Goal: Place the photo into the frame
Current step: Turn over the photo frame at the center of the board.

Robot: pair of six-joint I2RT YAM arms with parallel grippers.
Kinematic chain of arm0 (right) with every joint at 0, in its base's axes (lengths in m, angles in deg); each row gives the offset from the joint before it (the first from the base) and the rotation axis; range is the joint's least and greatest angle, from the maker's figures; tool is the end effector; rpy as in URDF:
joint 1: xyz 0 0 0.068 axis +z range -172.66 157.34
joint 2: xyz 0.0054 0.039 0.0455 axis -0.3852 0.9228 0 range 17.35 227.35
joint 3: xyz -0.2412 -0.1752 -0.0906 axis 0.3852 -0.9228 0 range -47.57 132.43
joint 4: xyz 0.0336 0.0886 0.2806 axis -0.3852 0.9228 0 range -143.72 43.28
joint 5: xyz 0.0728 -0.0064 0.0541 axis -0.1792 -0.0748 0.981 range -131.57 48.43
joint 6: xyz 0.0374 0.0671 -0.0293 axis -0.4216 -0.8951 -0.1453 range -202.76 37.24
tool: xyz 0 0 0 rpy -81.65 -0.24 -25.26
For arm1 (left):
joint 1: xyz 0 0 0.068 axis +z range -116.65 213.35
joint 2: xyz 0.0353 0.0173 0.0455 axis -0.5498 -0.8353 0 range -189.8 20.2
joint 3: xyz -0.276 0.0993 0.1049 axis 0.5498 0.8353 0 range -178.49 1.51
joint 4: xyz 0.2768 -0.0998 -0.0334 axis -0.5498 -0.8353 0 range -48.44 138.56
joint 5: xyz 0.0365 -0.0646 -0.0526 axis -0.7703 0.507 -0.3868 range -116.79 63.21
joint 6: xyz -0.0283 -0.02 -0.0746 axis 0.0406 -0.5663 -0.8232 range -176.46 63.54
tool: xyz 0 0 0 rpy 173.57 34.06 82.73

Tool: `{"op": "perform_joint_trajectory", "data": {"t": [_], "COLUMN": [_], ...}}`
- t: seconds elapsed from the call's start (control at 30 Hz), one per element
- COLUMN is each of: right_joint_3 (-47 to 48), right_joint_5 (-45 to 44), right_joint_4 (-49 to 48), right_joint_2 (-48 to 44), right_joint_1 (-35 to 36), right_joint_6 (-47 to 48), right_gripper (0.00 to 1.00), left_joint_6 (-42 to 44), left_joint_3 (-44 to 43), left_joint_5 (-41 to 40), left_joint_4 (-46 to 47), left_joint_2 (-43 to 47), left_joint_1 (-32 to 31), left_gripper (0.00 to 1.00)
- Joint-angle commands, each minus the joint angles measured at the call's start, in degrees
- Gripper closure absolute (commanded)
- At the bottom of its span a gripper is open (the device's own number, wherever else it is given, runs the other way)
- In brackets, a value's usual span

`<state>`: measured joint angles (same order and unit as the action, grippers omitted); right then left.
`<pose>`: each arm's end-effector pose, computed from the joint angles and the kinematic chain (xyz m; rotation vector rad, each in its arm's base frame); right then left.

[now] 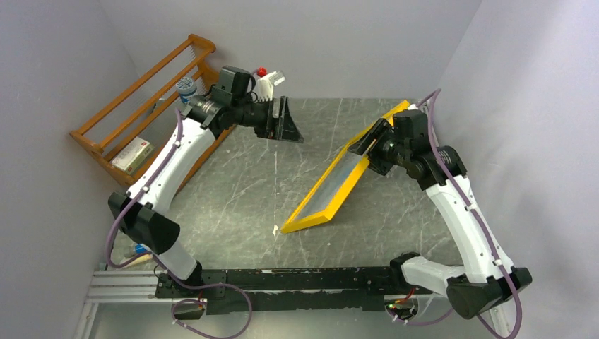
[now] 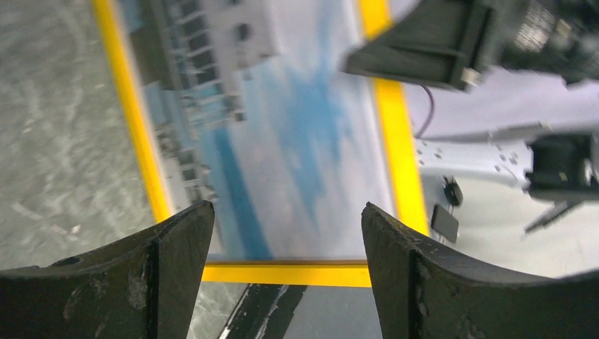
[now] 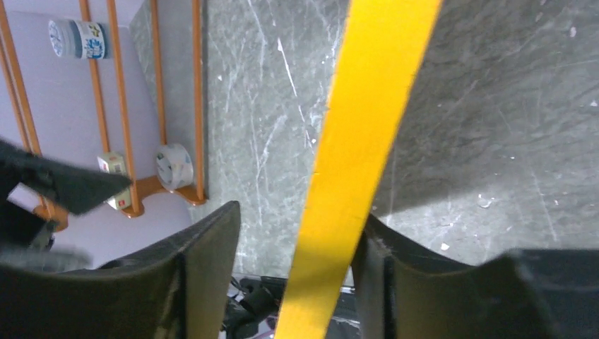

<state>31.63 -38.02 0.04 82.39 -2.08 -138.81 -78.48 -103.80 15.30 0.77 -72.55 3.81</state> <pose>0.2441 0.0964 0.4234 0.6922 2.2786 0.7527 0.3246 -0.2391 0.4635 0.5975 2.2244 -1.2914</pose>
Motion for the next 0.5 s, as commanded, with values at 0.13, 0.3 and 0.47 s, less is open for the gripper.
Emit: {"op": "perform_joint_trajectory", "data": {"t": [0.13,0.3,0.47], "right_joint_3": [-12.86,-22.81,-33.35], "right_joint_5": [3.78,1.23,2.21], "right_joint_4": [-9.13,-13.35,-22.97], "right_joint_2": [-10.39,-15.88,-20.15], "right_joint_1": [-2.85,-5.24,-7.66], "right_joint_6": [4.65,5.22,7.36], "right_gripper": [0.28,0.27,0.27], "left_joint_6": [0.43,0.26,0.97], "left_joint_3": [4.16,6.32,6.45], "left_joint_5": [-5.68,-6.73,-10.11], "left_joint_4": [-0.92,0.60,2.10], "left_joint_2": [-8.66,-15.20,-21.78], "left_joint_1": [4.14,5.41,6.94], "left_gripper": [0.21,0.22,0.23]}}
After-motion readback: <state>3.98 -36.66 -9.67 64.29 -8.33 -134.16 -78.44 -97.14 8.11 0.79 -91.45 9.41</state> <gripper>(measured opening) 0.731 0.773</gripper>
